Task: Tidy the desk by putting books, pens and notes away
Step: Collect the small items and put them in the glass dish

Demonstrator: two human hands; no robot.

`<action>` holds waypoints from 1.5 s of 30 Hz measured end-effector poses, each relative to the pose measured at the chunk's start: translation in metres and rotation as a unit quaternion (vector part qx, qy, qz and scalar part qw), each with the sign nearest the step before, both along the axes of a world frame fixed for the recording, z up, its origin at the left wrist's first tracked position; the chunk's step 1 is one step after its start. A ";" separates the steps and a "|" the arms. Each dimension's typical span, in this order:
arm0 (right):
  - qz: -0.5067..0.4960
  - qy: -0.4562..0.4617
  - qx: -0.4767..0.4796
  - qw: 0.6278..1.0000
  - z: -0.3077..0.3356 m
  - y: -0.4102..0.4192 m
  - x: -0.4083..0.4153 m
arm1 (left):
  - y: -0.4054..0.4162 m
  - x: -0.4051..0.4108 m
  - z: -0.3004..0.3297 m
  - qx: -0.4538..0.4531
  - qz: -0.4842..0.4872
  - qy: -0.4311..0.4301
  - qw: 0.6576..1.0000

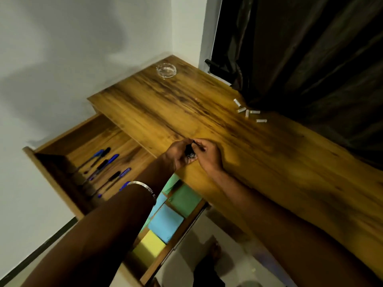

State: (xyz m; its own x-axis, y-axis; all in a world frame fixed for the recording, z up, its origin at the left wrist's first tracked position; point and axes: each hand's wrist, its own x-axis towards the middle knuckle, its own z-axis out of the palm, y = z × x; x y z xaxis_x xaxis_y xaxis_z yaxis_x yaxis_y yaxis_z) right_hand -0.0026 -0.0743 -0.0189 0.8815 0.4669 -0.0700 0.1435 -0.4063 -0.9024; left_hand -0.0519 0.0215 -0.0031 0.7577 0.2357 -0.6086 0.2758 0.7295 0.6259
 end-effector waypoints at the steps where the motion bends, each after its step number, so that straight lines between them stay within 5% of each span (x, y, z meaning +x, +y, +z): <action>1: -0.003 0.002 0.001 1.000 0.000 0.004 -0.013 | 0.003 -0.013 0.001 0.002 0.001 -0.003 1.000; 13: -0.032 0.110 0.034 0.993 0.016 0.040 -0.102 | 0.040 -0.096 0.008 0.034 -0.042 -0.003 0.999; 29: -0.100 0.299 0.148 0.937 0.034 0.126 -0.080 | 0.138 -0.060 0.005 0.056 -0.091 -0.013 0.994; 45: -0.217 0.300 0.210 0.905 0.045 0.249 -0.024 | 0.272 0.003 0.018 0.124 -0.193 -0.028 0.973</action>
